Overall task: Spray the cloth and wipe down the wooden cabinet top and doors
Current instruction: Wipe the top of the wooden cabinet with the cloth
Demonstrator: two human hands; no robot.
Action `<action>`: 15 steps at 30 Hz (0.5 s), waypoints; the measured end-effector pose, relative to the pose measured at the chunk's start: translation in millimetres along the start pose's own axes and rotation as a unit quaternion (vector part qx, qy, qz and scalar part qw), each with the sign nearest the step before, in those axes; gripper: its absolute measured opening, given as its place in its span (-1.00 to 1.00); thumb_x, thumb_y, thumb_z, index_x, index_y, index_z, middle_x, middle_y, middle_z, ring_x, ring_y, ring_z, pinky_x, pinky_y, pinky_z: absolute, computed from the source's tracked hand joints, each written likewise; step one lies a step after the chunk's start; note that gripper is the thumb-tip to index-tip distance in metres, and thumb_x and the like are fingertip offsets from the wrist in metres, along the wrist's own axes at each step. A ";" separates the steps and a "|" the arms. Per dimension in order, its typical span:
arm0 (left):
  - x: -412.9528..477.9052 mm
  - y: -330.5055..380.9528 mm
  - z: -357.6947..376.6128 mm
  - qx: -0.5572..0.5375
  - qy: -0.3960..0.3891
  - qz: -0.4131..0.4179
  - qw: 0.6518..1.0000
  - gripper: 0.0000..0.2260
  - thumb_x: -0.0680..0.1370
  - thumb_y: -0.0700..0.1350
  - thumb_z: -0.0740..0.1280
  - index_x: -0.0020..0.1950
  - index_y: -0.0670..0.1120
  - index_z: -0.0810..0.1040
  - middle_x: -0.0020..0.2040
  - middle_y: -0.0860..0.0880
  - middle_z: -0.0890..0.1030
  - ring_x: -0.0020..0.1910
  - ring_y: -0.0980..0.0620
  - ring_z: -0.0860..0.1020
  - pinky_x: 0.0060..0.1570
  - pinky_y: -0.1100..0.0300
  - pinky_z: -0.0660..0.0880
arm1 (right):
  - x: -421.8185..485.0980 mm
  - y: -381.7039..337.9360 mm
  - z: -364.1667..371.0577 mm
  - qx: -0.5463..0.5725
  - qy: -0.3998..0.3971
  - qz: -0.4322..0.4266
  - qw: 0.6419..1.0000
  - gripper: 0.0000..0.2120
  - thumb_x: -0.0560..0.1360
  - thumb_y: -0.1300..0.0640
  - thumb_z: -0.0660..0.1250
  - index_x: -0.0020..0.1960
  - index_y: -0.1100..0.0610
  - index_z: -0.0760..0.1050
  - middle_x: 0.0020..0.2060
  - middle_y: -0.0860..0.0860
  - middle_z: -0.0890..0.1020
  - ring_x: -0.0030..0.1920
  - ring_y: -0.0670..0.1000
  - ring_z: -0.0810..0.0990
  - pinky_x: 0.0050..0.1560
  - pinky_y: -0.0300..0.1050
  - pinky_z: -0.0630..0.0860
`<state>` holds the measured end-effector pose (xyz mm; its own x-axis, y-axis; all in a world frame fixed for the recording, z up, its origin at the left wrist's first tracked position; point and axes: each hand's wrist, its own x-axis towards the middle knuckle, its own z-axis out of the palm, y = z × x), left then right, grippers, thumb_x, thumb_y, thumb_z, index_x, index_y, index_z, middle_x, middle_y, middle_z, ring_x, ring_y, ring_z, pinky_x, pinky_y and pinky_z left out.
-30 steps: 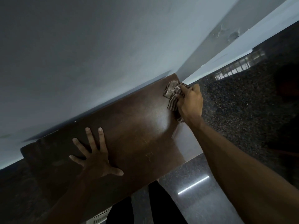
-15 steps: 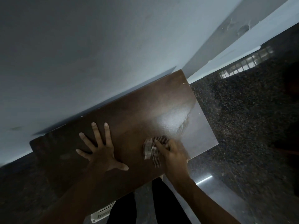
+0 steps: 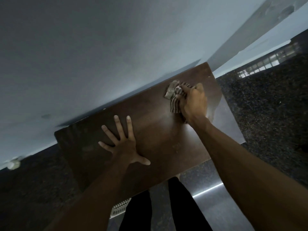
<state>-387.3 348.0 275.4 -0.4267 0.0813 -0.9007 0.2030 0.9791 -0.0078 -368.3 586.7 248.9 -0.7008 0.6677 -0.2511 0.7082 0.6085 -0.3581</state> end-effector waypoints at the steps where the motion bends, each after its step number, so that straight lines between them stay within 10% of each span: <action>1: 0.8 -0.6 1.2 -0.003 0.003 0.001 1.000 0.58 0.03 0.32 0.65 0.31 0.11 -0.75 0.23 -0.10 -0.81 0.30 -0.42 -0.65 0.29 -0.63 -0.20 | -2.1 -8.9 4.2 -0.018 0.009 -0.008 1.000 -0.79 0.63 -0.02 0.26 0.19 0.06 0.48 -0.26 -0.20 0.37 -0.30 -0.18 0.43 -0.39 -0.30 0.32; 5: 5.0 -3.9 8.1 -0.012 0.033 0.016 0.999 0.59 0.01 0.32 0.65 0.34 0.11 -0.73 0.27 -0.11 -0.79 0.31 -0.43 -0.64 0.26 -0.65 -0.19 | -44.2 -54.4 28.8 -0.010 -0.021 -0.078 0.997 -0.88 0.62 -0.04 0.21 -0.01 0.00 0.41 -0.20 -0.10 0.57 -0.22 -0.07 0.55 -0.23 0.00 0.47; 10: 4.4 -19.5 26.6 -0.015 0.105 0.070 0.992 0.50 0.05 0.38 0.59 0.54 0.06 -0.48 0.41 -0.08 -0.68 0.39 -0.41 -0.58 0.28 -0.60 -0.24 | -103.0 -86.4 52.0 0.005 -0.076 -0.197 0.977 -0.65 0.57 0.22 0.21 0.33 0.06 0.51 0.14 0.15 0.51 0.01 0.18 0.52 -0.06 0.03 0.47; 15: 1.6 -83.4 59.0 0.023 0.244 0.174 0.954 0.05 0.40 0.50 0.25 0.66 -0.01 -0.13 0.64 -0.09 -0.27 0.61 -0.22 -0.24 0.51 -0.38 -0.08 | -105.5 -53.8 31.5 -0.026 -0.114 -0.197 0.973 -0.66 0.58 0.18 0.24 0.33 0.01 0.50 0.11 0.13 0.51 -0.02 0.19 0.55 -0.08 0.05 0.55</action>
<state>-352.9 255.5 248.9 -0.6843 0.4875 -0.5423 0.4404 0.8690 0.2254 -335.2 470.0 266.3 -0.9153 0.2698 -0.2990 0.3806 0.8224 -0.4229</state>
